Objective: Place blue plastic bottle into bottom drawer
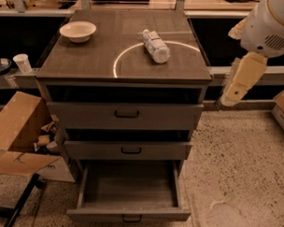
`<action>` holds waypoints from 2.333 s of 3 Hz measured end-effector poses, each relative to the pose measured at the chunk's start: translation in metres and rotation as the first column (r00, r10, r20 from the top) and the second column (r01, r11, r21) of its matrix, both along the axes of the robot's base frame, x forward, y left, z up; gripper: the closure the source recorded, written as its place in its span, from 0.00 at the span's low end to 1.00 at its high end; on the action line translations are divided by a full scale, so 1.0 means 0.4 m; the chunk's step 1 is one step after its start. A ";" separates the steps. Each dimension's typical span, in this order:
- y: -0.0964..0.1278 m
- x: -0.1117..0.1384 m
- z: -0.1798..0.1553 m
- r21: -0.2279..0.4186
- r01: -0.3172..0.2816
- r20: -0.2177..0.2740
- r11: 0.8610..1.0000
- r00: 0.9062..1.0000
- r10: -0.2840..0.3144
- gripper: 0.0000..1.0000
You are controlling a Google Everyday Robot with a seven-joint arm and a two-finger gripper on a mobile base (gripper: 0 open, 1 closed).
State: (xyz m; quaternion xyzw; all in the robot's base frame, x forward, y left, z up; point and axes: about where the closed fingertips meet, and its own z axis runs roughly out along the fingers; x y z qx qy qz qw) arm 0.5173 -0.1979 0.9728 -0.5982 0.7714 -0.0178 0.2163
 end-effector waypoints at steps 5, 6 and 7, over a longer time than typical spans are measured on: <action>0.267 0.661 -0.213 0.333 0.047 0.053 0.942 0.996 -0.069 0.00; 0.275 0.751 -0.249 0.349 0.142 0.059 0.926 0.983 -0.173 0.00; 0.279 0.800 -0.277 0.366 0.240 0.025 0.899 0.963 -0.267 0.00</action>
Offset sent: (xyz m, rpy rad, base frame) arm 0.2214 0.1180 -0.0876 0.2809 0.1364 0.0702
